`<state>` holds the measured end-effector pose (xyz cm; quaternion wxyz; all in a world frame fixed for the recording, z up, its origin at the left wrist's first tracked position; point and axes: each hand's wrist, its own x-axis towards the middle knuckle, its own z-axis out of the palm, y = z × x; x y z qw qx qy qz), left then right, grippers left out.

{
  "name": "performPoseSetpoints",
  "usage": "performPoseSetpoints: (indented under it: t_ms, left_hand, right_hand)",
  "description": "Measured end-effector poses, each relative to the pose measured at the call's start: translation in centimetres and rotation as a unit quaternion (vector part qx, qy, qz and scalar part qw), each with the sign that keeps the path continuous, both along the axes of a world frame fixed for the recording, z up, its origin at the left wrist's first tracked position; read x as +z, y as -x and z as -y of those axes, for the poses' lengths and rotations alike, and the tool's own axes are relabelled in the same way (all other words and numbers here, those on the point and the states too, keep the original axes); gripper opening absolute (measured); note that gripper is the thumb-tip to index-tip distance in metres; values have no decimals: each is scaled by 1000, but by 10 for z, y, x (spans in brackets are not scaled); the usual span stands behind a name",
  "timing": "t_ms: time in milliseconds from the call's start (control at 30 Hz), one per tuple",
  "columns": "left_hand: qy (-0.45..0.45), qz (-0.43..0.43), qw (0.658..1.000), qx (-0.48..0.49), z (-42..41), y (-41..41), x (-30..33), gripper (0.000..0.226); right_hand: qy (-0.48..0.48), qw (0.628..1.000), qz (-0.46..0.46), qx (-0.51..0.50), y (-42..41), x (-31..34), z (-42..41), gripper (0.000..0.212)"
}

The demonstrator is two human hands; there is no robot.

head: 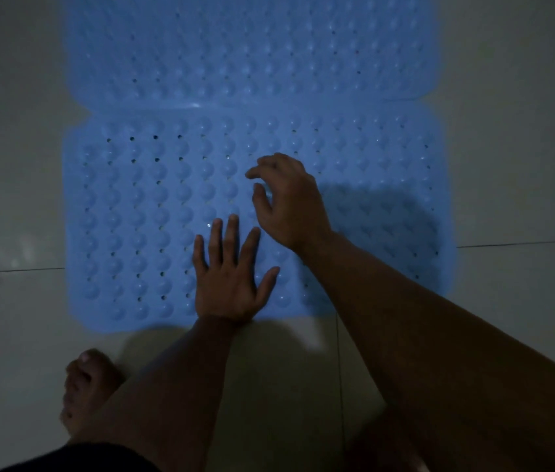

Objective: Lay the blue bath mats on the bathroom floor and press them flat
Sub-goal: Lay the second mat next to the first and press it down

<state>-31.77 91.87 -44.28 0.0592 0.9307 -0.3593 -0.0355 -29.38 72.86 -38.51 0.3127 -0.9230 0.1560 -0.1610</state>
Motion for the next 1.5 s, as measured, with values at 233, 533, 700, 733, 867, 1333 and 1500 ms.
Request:
performPoseSetpoints:
  t_ms: [233, 533, 700, 733, 867, 1333, 1500]
  left_hand:
    - [0, 7, 1000, -24, 16, 18, 30, 74]
    - [13, -8, 999, 42, 41, -9, 26, 45]
    - [15, 22, 1000, 15, 36, -21, 22, 45]
    - [17, 24, 999, 14, 37, -25, 18, 46]
    - [22, 32, 999, 2, 36, -34, 10, 48]
    - [7, -13, 1000, -7, 38, -34, 6, 55]
    - [24, -9, 999, 31, 41, -27, 4, 54]
  right_hand:
    - [54, 997, 27, -45, 59, 34, 18, 23]
    - [53, 984, -170, 2, 99, -9, 4, 47]
    - [113, 963, -244, -3, 115, -40, -31, 72]
    - [121, 960, -252, -6, 116, -47, -34, 74]
    - [161, 943, -291, -11, 117, -63, -39, 81]
    - [145, 942, -304, -2, 114, -63, -40, 81]
    - [89, 947, -310, 14, 110, -53, -36, 73]
